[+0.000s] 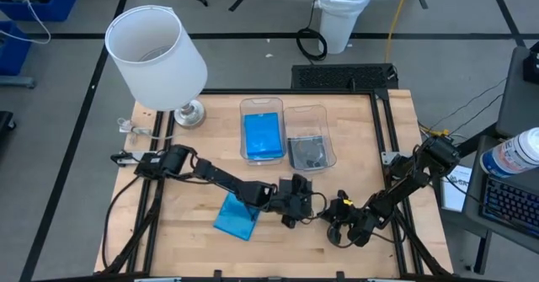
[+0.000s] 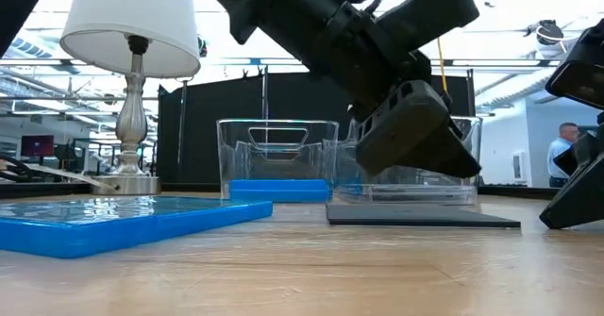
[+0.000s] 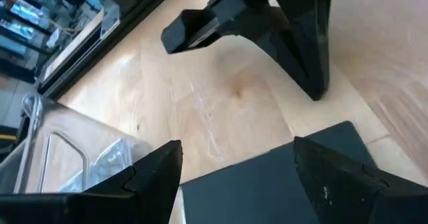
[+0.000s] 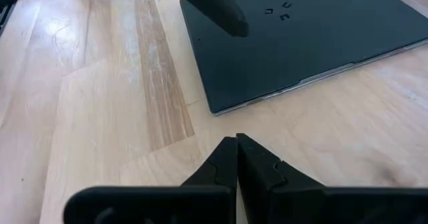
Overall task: Pick & place jewel cases by type
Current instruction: Stack the black CD case on top of the black CD cases in the right transparent bin
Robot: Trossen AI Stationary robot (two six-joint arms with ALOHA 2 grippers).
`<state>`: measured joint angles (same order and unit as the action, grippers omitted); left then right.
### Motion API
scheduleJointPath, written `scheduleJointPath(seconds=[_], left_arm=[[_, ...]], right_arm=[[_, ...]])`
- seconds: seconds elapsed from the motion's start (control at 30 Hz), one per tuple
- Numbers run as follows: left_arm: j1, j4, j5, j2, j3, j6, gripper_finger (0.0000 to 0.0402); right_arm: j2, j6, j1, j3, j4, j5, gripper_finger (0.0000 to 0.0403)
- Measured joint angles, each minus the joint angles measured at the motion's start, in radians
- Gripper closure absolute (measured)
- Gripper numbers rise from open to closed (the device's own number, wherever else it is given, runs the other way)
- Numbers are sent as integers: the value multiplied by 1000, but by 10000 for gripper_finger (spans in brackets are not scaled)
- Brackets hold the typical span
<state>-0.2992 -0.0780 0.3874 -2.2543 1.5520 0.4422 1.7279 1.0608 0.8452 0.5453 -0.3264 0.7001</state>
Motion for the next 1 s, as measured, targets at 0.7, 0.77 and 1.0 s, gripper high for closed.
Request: scheduleJointPath(seconds=[0.7,0.77,1.0], left_arm=[[-45,734,-186,32,142,-71,117],[-42,728,-196,32,142,-71,117],[-17,737,-254,32,142,-86,117]], right_arm=[[-2,-79,-50,-1,-7,1,403],[-2,-82,-56,-1,-8,0,403],[-1,-116,-85,-1,-14,-3,403]])
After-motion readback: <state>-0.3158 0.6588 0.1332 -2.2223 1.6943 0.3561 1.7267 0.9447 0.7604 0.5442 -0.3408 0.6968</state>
